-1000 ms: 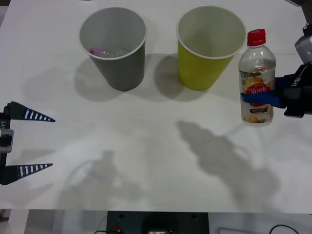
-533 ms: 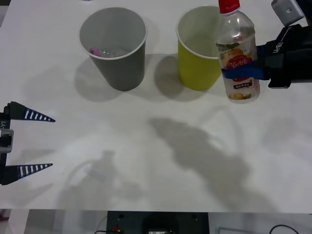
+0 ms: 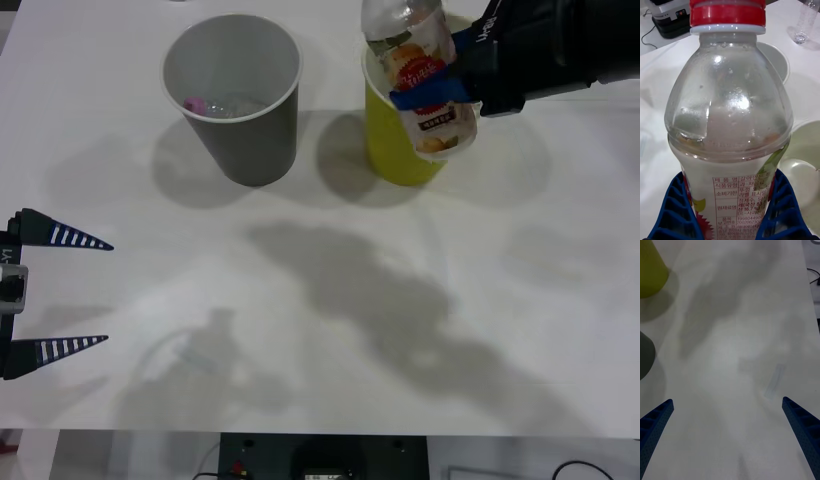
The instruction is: Put the can into the green bin and the plastic bottle into the gray bin
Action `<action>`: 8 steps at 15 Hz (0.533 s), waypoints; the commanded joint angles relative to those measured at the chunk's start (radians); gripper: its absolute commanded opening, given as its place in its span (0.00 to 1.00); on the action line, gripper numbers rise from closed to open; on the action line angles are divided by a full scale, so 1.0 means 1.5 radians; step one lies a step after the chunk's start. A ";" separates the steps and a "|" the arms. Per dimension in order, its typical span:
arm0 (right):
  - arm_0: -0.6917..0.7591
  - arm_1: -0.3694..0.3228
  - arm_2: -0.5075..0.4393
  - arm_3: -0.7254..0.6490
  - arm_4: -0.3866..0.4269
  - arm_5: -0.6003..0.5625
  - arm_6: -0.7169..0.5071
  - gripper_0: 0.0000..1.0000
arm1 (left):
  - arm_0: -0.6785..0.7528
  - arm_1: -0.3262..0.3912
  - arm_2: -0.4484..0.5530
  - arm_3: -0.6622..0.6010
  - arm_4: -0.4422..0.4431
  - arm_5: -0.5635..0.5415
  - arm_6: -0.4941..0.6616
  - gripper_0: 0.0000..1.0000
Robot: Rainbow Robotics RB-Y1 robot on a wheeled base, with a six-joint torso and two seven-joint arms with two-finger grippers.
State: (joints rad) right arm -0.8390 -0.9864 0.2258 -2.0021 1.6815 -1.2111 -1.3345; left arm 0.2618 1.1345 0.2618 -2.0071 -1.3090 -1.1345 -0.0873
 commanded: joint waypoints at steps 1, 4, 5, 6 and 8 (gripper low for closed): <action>-0.078 0.043 0.047 0.067 0.019 0.007 0.001 0.00 | 0.000 0.000 0.000 0.000 0.000 0.000 0.000 1.00; -0.142 0.098 0.100 0.144 0.063 0.041 0.001 0.00 | 0.000 0.000 0.000 0.000 0.000 0.000 0.000 1.00; -0.163 0.120 0.123 0.171 0.091 0.061 0.001 0.00 | 0.000 0.000 0.000 0.000 0.000 0.000 0.000 1.00; -0.176 0.135 0.139 0.192 0.108 0.080 0.001 0.00 | 0.000 0.000 0.000 0.000 0.000 0.000 0.000 1.00; -0.213 0.183 0.172 0.261 0.149 0.117 0.011 0.00 | 0.000 0.000 0.000 0.000 0.000 0.000 0.000 1.00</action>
State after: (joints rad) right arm -1.1403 -0.7346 0.4693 -1.6459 1.8858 -1.0532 -1.3251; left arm 0.2618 1.1345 0.2618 -2.0072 -1.3090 -1.1345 -0.0873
